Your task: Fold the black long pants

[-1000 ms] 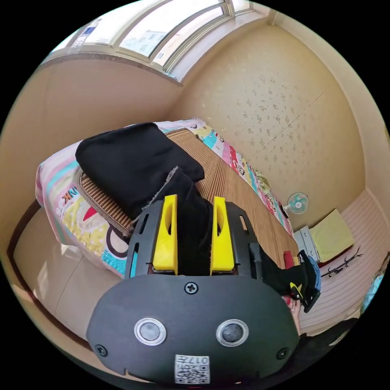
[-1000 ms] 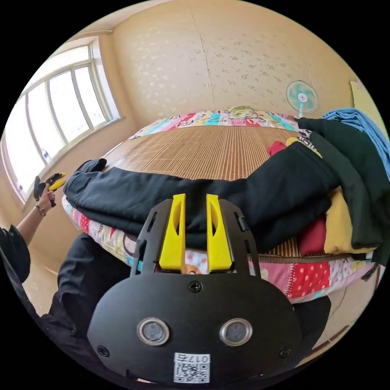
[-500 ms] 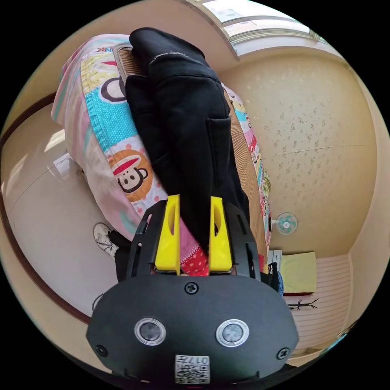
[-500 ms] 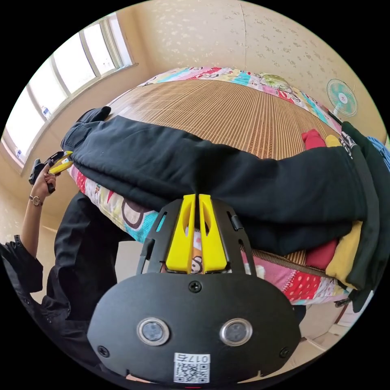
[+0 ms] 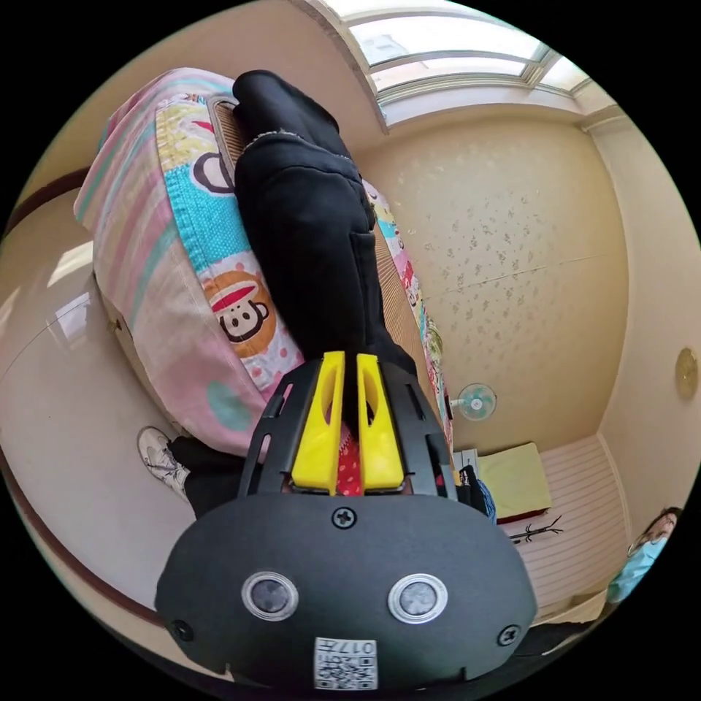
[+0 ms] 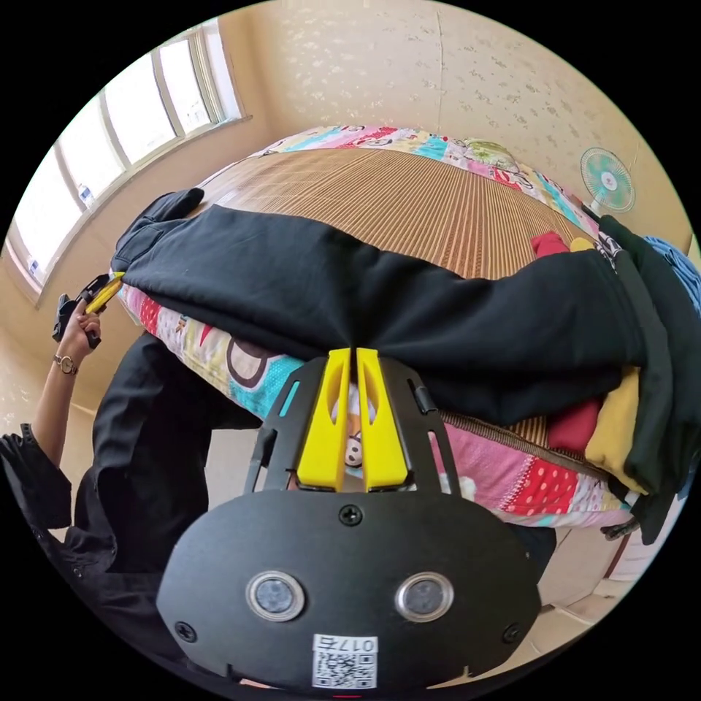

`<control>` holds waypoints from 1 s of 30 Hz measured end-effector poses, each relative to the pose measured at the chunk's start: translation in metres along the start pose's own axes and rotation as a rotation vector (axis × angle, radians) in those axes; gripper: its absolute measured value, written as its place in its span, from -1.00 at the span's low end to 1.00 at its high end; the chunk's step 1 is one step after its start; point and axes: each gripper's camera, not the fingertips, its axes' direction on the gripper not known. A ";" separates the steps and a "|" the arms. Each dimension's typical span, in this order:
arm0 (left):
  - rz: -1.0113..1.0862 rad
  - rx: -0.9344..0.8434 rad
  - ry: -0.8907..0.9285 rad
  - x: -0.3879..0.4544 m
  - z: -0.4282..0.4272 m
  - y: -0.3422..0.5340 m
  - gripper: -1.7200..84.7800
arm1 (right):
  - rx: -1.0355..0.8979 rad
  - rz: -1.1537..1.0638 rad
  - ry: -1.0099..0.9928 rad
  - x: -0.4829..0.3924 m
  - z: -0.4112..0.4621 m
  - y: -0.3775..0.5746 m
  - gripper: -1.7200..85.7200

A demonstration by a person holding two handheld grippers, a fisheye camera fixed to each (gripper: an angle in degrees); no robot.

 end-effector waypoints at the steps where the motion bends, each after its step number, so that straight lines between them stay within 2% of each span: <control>1: 0.016 0.035 0.016 -0.003 -0.004 0.002 -0.83 | 0.001 0.004 0.000 0.002 -0.001 0.001 -0.90; 4: 0.027 0.220 0.029 -0.011 -0.034 0.001 -0.70 | 0.007 0.025 -0.025 0.014 -0.008 0.005 -0.88; 7: -0.002 0.315 0.068 -0.033 -0.053 -0.019 -0.61 | -0.030 0.046 -0.037 0.026 -0.006 0.007 -0.86; 13: -0.006 0.255 -0.086 -0.064 -0.049 -0.067 -0.58 | 0.006 0.010 -0.059 0.020 -0.012 -0.006 -0.85; 17: -0.025 0.174 -0.038 -0.084 -0.034 -0.080 -0.59 | 0.033 0.008 -0.111 0.013 -0.012 -0.017 -0.85; 21: -0.067 0.187 0.048 -0.106 -0.034 -0.073 -0.64 | 0.029 0.032 -0.237 0.015 -0.003 -0.020 -0.85; 25: -0.117 0.179 0.153 -0.128 -0.032 -0.062 -0.72 | 0.021 0.031 -0.272 0.013 0.000 -0.021 -0.88; 30: -0.109 0.165 0.190 -0.126 -0.037 -0.053 -0.81 | 0.170 -0.065 -0.330 -0.018 -0.019 -0.068 -0.91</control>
